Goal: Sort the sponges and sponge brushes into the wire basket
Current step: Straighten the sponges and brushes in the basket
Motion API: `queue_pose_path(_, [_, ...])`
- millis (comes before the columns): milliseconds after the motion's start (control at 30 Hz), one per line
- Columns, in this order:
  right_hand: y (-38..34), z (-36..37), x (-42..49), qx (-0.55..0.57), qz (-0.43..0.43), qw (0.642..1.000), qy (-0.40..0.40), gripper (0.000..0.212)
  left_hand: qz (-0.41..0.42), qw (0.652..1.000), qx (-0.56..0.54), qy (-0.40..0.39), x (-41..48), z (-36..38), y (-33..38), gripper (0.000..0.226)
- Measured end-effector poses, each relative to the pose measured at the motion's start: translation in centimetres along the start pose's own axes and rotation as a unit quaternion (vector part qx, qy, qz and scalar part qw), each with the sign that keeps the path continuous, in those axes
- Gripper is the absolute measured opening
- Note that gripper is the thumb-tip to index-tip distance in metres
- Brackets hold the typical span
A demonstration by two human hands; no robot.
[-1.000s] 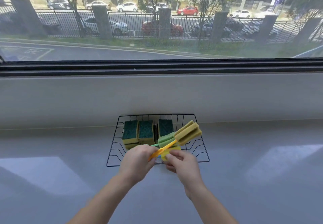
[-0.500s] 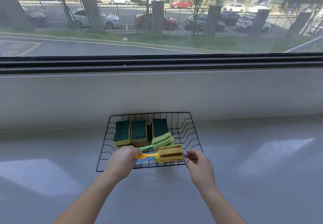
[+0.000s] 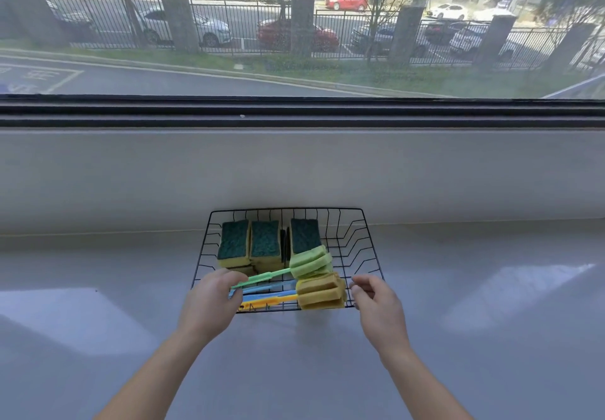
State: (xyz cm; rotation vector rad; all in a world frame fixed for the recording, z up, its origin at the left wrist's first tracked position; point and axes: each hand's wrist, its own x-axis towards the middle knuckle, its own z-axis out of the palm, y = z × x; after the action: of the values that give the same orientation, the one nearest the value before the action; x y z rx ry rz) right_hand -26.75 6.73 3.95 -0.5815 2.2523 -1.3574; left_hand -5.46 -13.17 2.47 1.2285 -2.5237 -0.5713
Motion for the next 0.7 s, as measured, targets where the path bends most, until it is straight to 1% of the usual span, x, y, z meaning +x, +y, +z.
queue_pose_path(100, [-1.7,0.0,1.7,0.001,-0.007,1.0,-0.01,0.014,-0.013,1.0,-0.004,0.012,0.2,-0.3,-0.9,0.024])
queue_pose_path(167, [-3.1,0.2,3.6,-0.004,-0.006,1.0,-0.029,0.013,-0.018,0.999,-0.008,0.035,0.8,-0.6,-1.3,0.026])
queue_pose_path(233, [-4.5,0.6,6.0,-0.011,0.0,0.999,-0.052,0.014,-0.016,0.998,-0.008,0.054,1.7,-0.8,-1.7,0.034])
queue_pose_path(300, [-5.5,1.3,8.7,-0.039,0.013,0.996,-0.078,0.019,-0.011,0.998,0.006,0.063,3.0,-1.0,-2.2,0.046])
queue_pose_path(367, [-5.9,2.2,11.2,-0.076,0.029,0.991,-0.109,0.027,-0.023,0.998,0.025,0.049,4.5,-1.0,-2.7,0.058])
queue_pose_path(467, [-5.8,3.7,14.2,-0.091,0.069,0.981,-0.159,0.039,-0.05,0.998,0.032,0.009,6.7,-0.7,-3.3,0.073])
queue_pose_path(600, [-5.1,5.2,16.4,-0.179,0.09,0.953,-0.227,0.04,-0.038,0.998,0.044,-0.007,8.4,0.2,-4.4,0.074])
queue_pose_path(700, [-4.4,5.9,17.1,-0.179,0.096,0.946,-0.254,0.039,-0.018,0.998,0.063,-0.02,8.6,1.1,-5.3,0.072])
